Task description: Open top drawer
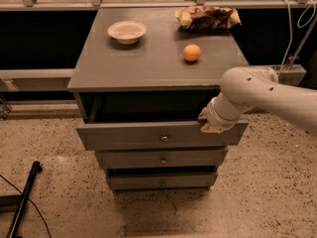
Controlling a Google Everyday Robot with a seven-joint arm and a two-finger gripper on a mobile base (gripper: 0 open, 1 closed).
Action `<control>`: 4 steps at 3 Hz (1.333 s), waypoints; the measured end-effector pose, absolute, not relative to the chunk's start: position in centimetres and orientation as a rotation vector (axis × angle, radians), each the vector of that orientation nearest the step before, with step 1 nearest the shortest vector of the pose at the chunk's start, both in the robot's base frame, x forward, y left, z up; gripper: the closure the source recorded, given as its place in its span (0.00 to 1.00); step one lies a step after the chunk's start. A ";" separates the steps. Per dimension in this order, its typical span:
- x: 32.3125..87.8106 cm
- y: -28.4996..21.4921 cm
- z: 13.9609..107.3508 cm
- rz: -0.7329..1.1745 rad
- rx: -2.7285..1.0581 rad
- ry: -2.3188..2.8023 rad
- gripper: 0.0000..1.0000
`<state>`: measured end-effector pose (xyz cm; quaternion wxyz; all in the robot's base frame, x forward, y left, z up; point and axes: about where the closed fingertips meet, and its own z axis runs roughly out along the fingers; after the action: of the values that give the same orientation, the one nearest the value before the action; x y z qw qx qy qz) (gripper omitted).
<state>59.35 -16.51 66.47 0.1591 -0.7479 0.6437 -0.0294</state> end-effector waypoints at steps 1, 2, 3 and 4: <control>59.0 -16.2 67.0 -0.080 -2.137 1.818 0.80; 59.0 -16.2 67.0 -0.080 -2.137 1.818 0.56; 59.0 -16.2 67.0 -0.080 -2.137 1.818 0.33; 59.0 -16.2 66.9 -0.080 -2.137 1.818 0.10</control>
Offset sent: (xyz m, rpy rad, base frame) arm -0.0038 0.0032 0.0049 0.0115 -0.0091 0.0120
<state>59.00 -16.19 66.95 0.1665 -0.7508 0.6386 -0.0281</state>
